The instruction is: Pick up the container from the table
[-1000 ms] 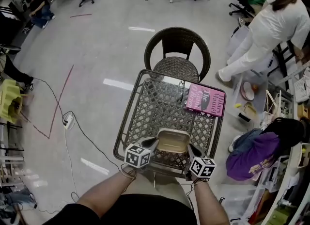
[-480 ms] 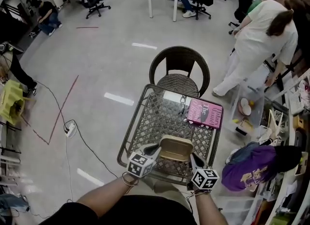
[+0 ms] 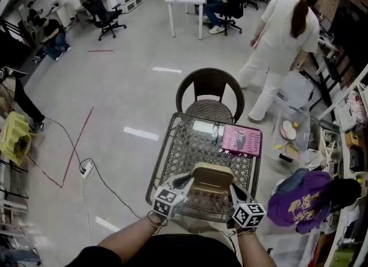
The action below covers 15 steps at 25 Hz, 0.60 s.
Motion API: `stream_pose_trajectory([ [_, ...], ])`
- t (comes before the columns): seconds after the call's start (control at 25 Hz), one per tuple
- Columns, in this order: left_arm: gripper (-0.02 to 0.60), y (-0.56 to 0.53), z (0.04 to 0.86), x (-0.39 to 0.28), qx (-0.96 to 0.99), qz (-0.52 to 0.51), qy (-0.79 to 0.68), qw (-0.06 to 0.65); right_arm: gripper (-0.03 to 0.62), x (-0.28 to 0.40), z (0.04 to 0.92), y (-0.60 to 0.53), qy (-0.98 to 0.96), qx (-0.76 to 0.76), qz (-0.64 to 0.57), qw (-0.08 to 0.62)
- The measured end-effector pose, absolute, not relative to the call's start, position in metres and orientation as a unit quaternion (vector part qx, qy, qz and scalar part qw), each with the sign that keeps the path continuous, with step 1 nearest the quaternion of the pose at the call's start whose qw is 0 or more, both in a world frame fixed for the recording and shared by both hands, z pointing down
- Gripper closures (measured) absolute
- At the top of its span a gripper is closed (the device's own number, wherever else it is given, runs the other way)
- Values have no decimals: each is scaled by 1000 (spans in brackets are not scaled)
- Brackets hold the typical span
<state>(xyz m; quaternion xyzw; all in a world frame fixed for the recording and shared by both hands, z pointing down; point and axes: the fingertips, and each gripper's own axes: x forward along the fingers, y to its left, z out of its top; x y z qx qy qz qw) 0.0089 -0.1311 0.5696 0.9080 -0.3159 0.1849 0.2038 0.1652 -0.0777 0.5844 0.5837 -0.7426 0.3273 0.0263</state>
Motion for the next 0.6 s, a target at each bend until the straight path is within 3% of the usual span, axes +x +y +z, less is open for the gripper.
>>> stream_pose_trajectory([
  [0.6, 545, -134, 477, 3, 930, 124, -315, 140, 569, 158, 492, -76, -765, 594, 249, -14],
])
